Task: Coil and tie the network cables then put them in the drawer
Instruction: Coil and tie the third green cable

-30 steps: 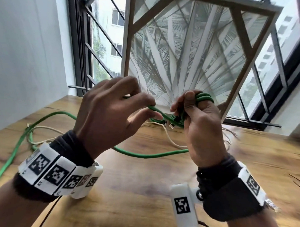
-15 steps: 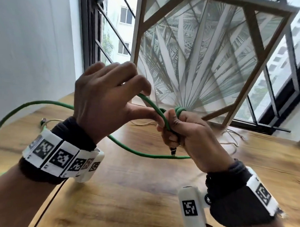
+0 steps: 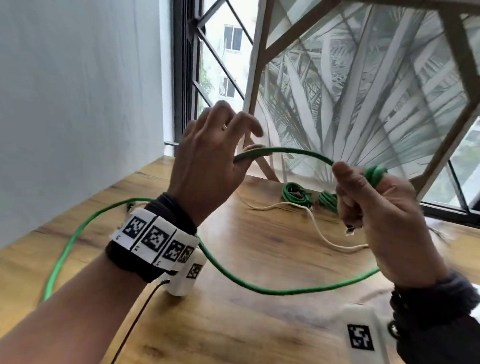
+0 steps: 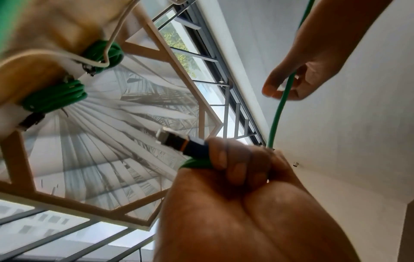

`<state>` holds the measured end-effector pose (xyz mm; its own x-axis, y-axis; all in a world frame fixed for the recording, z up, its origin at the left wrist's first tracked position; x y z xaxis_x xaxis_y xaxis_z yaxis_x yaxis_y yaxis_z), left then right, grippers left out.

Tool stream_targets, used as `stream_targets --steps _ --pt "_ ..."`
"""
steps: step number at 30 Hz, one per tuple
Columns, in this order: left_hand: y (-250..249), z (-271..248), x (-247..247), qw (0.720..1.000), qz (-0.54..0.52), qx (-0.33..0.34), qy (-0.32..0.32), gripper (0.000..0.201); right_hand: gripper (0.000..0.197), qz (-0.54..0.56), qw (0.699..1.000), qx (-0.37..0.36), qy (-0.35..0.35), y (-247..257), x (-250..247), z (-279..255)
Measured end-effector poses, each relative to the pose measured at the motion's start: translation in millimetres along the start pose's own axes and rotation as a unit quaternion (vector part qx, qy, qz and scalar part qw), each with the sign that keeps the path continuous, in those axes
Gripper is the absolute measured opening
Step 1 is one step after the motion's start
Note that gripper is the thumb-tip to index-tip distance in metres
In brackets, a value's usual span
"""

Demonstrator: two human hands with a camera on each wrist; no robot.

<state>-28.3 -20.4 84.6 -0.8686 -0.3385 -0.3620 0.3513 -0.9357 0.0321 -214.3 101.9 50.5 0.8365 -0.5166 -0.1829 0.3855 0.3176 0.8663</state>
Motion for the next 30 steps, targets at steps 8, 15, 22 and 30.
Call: stream_targets --steps 8,15,22,30 --pt "71 -32 28 0.960 0.058 -0.224 0.155 0.070 0.054 0.048 0.981 -0.037 -0.186 8 -40 -2" --pt "99 -39 26 0.942 0.085 -0.263 0.191 0.063 0.048 0.154 0.972 -0.014 -0.177 2 -38 -3" --pt "122 -45 9 0.924 0.148 -0.294 0.195 0.053 0.045 0.247 0.943 0.027 -0.222 -6 -85 0" --pt "130 -45 9 0.930 0.055 -0.351 0.097 0.070 0.044 0.267 0.945 0.114 -0.149 -28 -58 6"
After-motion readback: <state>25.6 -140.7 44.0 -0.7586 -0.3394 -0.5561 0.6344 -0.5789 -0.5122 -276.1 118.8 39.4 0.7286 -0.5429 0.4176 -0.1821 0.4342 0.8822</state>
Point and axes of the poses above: each hand's wrist, its own z-axis towards the middle knuckle, its own x-axis out of the palm, y = z × x, the point moved 9 cm from there along z, towards the middle knuckle, and after that the axes turned 9 degrees about x, right-handed, at the moved point
